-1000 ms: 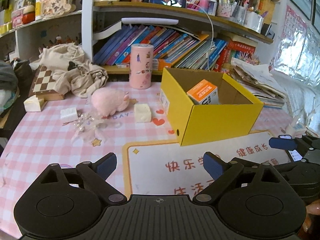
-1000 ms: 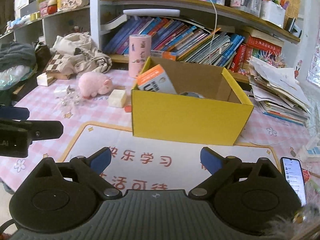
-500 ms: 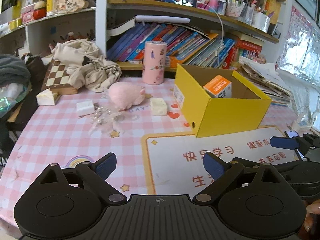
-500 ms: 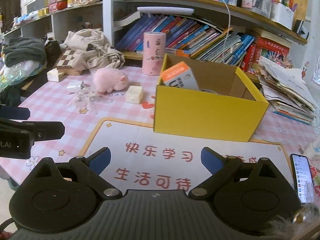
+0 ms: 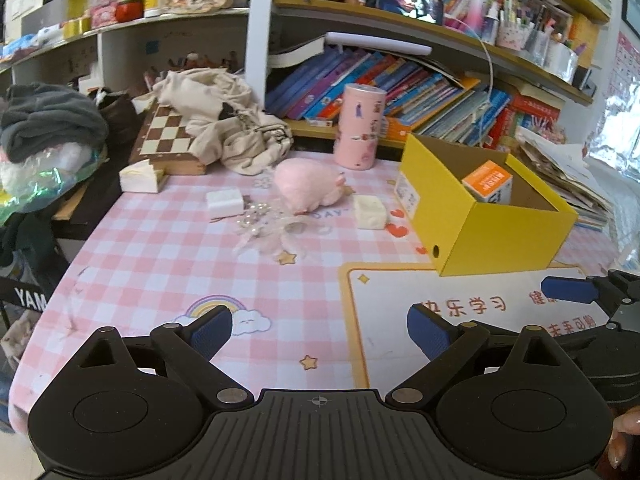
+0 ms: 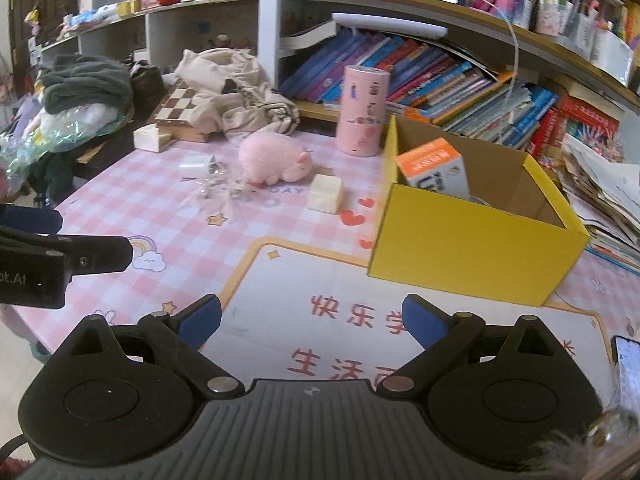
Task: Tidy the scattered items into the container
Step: 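Move the right tool toward the cream cube and the left tool toward the pearl bow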
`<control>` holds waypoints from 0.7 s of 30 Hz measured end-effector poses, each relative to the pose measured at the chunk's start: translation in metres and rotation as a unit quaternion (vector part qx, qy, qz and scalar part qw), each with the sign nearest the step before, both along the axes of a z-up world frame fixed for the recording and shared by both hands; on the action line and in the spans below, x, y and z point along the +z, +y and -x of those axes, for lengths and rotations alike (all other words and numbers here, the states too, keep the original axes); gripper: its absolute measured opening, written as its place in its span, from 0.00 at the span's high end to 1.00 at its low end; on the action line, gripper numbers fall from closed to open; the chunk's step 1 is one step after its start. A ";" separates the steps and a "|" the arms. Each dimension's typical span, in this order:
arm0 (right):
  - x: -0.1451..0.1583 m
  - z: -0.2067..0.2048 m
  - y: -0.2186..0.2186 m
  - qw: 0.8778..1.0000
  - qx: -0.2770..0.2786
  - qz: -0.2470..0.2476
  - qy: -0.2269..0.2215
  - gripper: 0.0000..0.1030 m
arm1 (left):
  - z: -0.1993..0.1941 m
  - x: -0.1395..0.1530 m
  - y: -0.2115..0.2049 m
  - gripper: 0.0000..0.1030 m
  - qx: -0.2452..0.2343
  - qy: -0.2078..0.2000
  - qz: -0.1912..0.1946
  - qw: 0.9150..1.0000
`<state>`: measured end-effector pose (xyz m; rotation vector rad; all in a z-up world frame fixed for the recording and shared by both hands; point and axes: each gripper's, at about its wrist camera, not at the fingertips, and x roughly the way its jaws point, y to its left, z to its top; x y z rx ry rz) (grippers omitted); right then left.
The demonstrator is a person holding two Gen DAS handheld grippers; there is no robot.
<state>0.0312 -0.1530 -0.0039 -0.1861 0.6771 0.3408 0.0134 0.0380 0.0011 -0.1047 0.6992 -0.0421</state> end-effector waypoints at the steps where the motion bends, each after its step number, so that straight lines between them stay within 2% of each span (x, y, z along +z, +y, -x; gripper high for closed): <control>1: 0.000 0.000 0.002 1.000 0.002 0.001 0.000 0.05 | 0.000 0.000 0.001 0.07 0.001 0.001 0.001 1.000; 21: -0.001 -0.009 0.037 0.999 0.035 0.015 -0.003 0.05 | 0.000 -0.005 0.029 0.07 0.022 0.006 0.007 1.000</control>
